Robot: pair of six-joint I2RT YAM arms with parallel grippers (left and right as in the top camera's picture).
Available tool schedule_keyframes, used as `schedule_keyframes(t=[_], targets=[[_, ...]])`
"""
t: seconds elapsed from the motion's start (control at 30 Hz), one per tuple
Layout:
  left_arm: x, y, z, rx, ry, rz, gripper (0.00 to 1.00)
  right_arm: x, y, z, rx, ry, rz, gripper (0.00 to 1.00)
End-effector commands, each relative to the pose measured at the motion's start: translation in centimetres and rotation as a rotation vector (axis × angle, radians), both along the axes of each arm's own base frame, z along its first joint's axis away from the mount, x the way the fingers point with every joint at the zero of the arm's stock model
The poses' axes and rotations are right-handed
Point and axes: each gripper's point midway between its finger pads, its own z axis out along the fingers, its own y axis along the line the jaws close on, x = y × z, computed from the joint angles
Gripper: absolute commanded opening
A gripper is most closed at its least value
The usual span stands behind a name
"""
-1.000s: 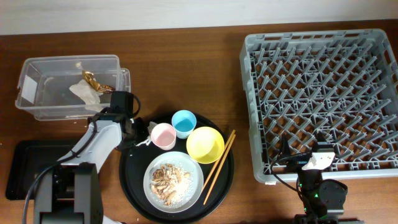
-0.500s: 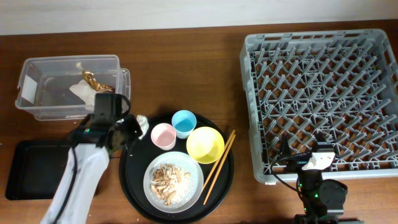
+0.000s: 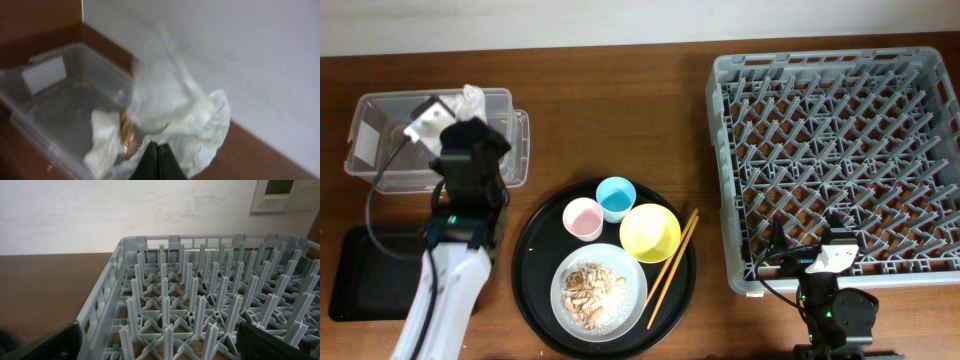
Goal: Sort waste into correct bins and load items into the dishwasher rack
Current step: 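Drop the tissue into the clear bin with the left gripper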
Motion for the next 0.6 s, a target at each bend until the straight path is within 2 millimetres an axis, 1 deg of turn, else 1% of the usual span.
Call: schedule_keyframes(t=[0.0, 0.03, 0.07, 0.1, 0.13, 0.17, 0.2, 0.23, 0.27, 0.3, 0.33, 0.37, 0.4, 0.43, 0.47, 0.53, 0.57], targets=[[2.7, 2.1, -3.3, 0.092, 0.054, 0.068, 0.01, 0.0, -0.3, -0.3, 0.004, 0.005, -0.015, 0.99], [3.2, 2.8, -4.1, 0.097, 0.058, 0.089, 0.01, 0.0, -0.3, -0.3, 0.004, 0.005, -0.015, 0.99], [3.7, 4.3, -5.5, 0.100, 0.075, 0.126, 0.01, 0.0, -0.3, -0.3, 0.004, 0.005, -0.015, 0.99], [3.7, 5.6, -6.6, 0.100, 0.101, 0.155, 0.01, 0.0, -0.3, -0.3, 0.004, 0.005, -0.015, 0.99], [3.5, 6.6, -7.2, 0.099, 0.116, 0.177, 0.02, 0.0, -0.3, -0.3, 0.004, 0.005, -0.015, 0.99], [3.3, 7.6, -7.6, 0.098, 0.127, 0.198, 0.11, 0.0, -0.3, -0.3, 0.004, 0.005, -0.015, 0.99], [3.0, 8.5, -7.9, 0.097, 0.137, 0.218, 0.21, 0.0, -0.3, -0.3, 0.004, 0.005, -0.015, 0.99], [2.7, 9.5, -8.2, 0.095, 0.148, 0.241, 0.47, 0.0, -0.3, -0.3, 0.004, 0.005, -0.015, 0.99], [2.6, 9.9, -8.2, 0.112, 0.161, 0.238, 0.65, 0.0, -0.3, -0.3, 0.004, 0.005, -0.015, 0.98], [2.5, 9.9, -8.2, 0.126, 0.170, 0.232, 0.77, 0.0, -0.3, -0.3, 0.004, 0.005, -0.015, 0.99], [2.6, 9.9, -8.2, 0.131, 0.175, 0.226, 0.84, 0.0, -0.3, -0.3, 0.004, 0.005, -0.015, 0.99], [2.8, 9.6, -8.3, 0.123, 0.174, 0.207, 0.87, 0.0, -0.3, -0.3, 0.004, 0.005, -0.015, 0.99], [3.0, 8.9, -8.4, 0.104, 0.174, 0.165, 0.94, 0.0, -0.3, -0.3, 0.004, 0.005, -0.015, 0.99], [3.1, 8.4, -8.4, 0.089, 0.176, 0.131, 0.98, 0.0, -0.3, -0.3, 0.004, 0.005, -0.015, 0.99], [3.2, 7.3, -8.4, 0.058, 0.186, 0.066, 0.99, 0.0, -0.3, -0.3, 0.004, 0.005, -0.015, 0.99], [2.7, 4.5, -7.5, -0.014, 0.190, -0.083, 0.99, 0.0, -0.3, -0.3, 0.004, 0.005, -0.015, 0.99], [1.8, 1.8, -6.0, -0.078, 0.176, -0.217, 0.99, 0.0, -0.3, -0.3, 0.004, 0.005, -0.015, 0.99]])
